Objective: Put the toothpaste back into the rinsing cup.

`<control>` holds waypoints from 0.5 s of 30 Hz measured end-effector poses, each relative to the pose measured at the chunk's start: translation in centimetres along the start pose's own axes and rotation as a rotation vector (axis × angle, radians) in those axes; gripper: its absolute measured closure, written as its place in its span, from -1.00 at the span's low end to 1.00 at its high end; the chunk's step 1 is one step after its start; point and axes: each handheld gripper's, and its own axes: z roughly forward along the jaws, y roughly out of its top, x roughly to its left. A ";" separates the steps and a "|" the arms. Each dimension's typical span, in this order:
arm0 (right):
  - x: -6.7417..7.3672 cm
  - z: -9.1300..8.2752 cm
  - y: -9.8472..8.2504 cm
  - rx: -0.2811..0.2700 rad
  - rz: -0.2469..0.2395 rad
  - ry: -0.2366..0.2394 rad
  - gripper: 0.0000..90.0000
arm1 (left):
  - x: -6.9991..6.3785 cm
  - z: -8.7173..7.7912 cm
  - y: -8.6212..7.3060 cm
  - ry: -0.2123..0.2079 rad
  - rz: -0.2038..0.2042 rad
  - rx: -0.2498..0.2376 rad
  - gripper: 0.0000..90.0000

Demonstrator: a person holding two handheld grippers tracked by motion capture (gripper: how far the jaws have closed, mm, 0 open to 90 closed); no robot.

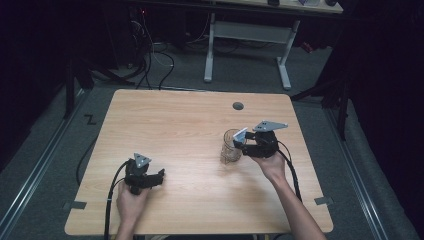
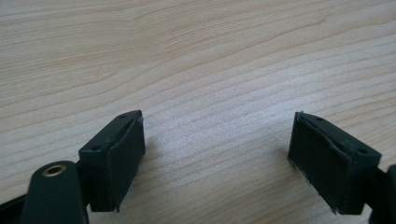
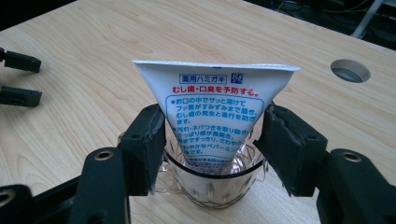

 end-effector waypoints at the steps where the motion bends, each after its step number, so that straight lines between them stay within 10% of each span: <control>1: 0.0 -0.1 0.0 -0.001 0.002 0.001 -0.11 | 0.0 0.0 0.0 0.000 0.000 0.000 -0.59; 15: -0.5 -1.7 -0.5 -0.037 0.024 -0.006 -0.17 | 0.0 0.0 0.0 0.000 0.000 0.000 -0.59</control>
